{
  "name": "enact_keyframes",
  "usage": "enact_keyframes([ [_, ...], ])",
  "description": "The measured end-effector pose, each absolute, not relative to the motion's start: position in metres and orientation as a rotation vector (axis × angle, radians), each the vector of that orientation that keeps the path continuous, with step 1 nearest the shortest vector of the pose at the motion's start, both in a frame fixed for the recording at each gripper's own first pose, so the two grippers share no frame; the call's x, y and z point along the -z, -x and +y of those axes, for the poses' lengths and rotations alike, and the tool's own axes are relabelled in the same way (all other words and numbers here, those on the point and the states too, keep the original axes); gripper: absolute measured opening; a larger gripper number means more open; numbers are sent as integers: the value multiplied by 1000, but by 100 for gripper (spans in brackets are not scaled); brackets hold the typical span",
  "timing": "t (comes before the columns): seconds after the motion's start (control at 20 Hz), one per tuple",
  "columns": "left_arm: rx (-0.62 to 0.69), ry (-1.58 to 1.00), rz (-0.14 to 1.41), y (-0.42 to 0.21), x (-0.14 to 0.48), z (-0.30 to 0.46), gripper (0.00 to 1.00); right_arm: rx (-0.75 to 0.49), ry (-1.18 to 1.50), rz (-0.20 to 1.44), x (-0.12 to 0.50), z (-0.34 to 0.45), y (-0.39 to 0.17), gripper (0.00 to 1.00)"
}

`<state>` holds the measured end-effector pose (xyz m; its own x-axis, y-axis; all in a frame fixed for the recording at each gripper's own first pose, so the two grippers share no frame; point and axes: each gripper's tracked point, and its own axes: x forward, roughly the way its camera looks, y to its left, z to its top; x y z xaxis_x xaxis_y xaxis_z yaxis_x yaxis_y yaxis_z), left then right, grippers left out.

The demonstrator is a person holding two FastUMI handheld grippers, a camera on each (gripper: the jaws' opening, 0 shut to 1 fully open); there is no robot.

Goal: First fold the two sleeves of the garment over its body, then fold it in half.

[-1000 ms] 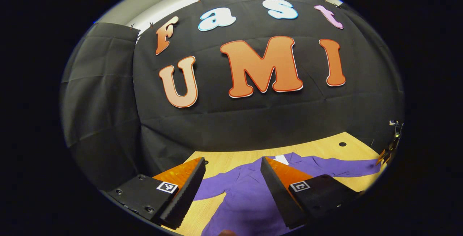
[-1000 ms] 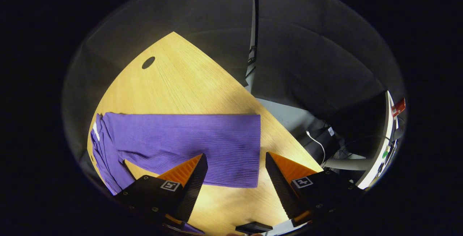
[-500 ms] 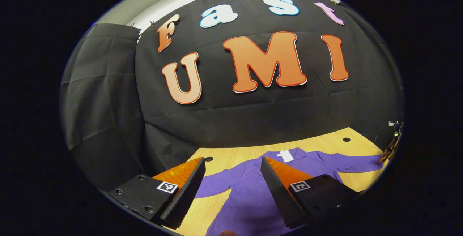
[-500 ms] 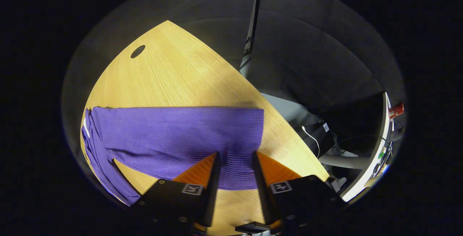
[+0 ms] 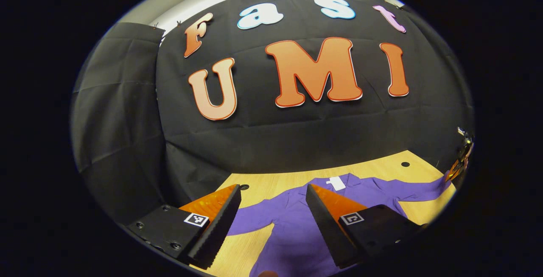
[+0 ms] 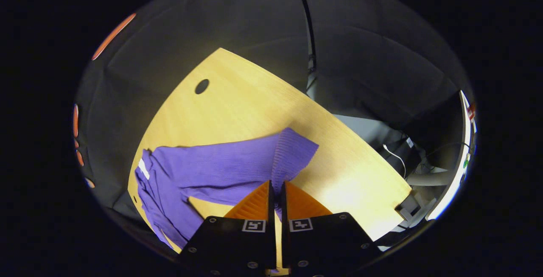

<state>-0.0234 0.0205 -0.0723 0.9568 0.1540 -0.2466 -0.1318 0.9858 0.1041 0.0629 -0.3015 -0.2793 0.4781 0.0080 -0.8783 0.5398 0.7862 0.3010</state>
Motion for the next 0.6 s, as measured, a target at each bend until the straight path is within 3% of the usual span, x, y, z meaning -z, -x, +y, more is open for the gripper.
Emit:
enact_keyframes([
  [0.6, -167, -77, 263, 26, 81, 106, 96, 50, -447, 913, 152, -124, -107, 6],
])
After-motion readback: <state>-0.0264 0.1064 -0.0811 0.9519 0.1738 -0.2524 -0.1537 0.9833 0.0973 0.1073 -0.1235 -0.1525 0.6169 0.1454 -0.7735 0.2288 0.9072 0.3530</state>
